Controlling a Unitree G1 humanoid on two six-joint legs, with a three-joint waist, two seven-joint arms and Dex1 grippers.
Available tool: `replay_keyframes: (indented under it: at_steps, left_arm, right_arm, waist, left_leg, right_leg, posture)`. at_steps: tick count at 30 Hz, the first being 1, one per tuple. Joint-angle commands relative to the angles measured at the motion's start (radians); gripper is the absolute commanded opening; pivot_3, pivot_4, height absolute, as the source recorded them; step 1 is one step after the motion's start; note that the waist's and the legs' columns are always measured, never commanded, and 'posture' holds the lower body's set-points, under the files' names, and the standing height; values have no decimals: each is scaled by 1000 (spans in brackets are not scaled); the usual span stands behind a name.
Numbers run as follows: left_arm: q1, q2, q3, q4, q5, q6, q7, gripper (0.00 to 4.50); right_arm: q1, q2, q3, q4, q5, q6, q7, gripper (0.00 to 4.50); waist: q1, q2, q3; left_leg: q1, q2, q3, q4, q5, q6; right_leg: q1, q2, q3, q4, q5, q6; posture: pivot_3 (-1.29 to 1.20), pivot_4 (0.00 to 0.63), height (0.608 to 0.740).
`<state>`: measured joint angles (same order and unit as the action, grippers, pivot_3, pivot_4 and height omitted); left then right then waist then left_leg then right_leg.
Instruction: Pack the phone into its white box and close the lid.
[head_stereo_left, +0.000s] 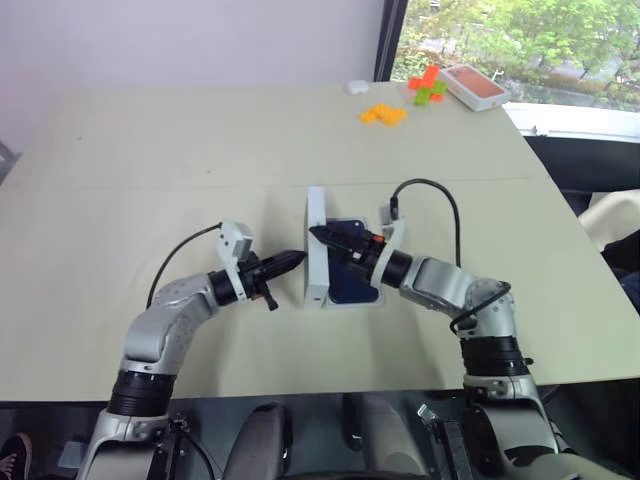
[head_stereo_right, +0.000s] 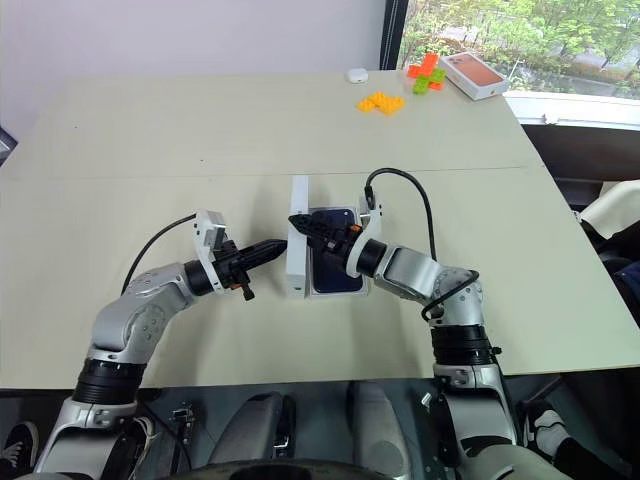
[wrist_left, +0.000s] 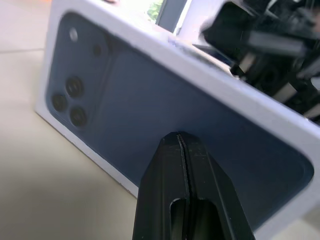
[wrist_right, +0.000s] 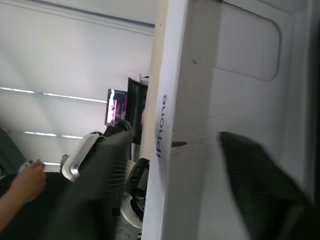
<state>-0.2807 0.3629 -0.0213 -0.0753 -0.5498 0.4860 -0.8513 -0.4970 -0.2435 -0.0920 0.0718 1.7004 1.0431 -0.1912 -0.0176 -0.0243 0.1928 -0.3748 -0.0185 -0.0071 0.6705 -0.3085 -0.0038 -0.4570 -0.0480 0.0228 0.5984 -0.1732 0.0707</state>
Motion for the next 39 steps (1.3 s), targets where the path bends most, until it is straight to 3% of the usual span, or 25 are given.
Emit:
replay_keyframes:
  at_steps: [1,6,12,17,25,33,36,38,39]
  left_arm:
    - [0,-14,-6,-13,2,-16,0,0]
    - [2,-37,-19,-7,6,-18,2,0]
    - [5,-54,-36,-3,22,-26,-3,0]
    - [-35,-94,-58,-4,23,-25,12,0]
    - [-49,-120,-70,-30,16,-8,23,0]
    - [-47,-47,7,-69,-18,23,32,0]
    - [-53,7,47,-33,33,-23,47,0]
    - [-57,38,69,-4,50,-41,59,0]
    - [-58,48,76,5,55,-45,63,0]
  right_arm:
    - [-49,-84,-16,-78,-63,35,95,3951]
    - [-90,-225,-50,-68,-129,83,228,3951]
    - [-110,-321,-70,-40,-238,103,360,3951]
    - [-93,-481,28,-84,-559,-18,632,3951]
    - [-76,-550,159,-118,-930,-234,844,3951]
    - [-80,-531,196,-138,-1145,-384,917,3951]
    - [-73,-508,206,-155,-1217,-446,914,3094]
    - [-63,-499,228,-169,-1288,-505,908,2209]
    - [-58,-494,235,-175,-1312,-523,908,1561]
  waist:
    - [1,0,0]
    - [1,0,0]
    - [1,0,0]
    - [5,0,0]
    - [2,0,0]
    - [3,0,0]
    - [3,0,0]
    - [4,0,0]
    - [4,0,0]
  left_leg:
    - [0,0,0,0,0,0]
    - [-1,0,0,5,-1,1]
    - [2,1,-1,12,-1,2]
    - [2,0,-1,14,-1,2]
    - [2,0,-1,14,-2,4]
    - [2,0,-1,14,-2,4]
    - [2,0,-1,14,-2,4]
    - [2,0,-1,14,-2,4]
    - [2,0,-1,14,-2,4]
  right_leg:
    - [0,0,0,0,0,0]
    - [2,1,0,0,0,0]
    - [9,2,0,-2,0,1]
    - [11,1,0,-3,0,1]
    - [11,2,0,-3,1,4]
    - [11,2,0,-3,1,3]
    - [11,2,0,-3,1,3]
    - [11,1,0,-3,1,3]
    - [11,1,0,-3,1,3]
  posture:
    - [0,150,740]
    - [0,150,740]
    - [0,150,740]
    - [0,150,740]
    - [0,150,740]
    - [0,150,740]
    - [0,150,740]
    - [0,150,740]
    - [0,150,740]
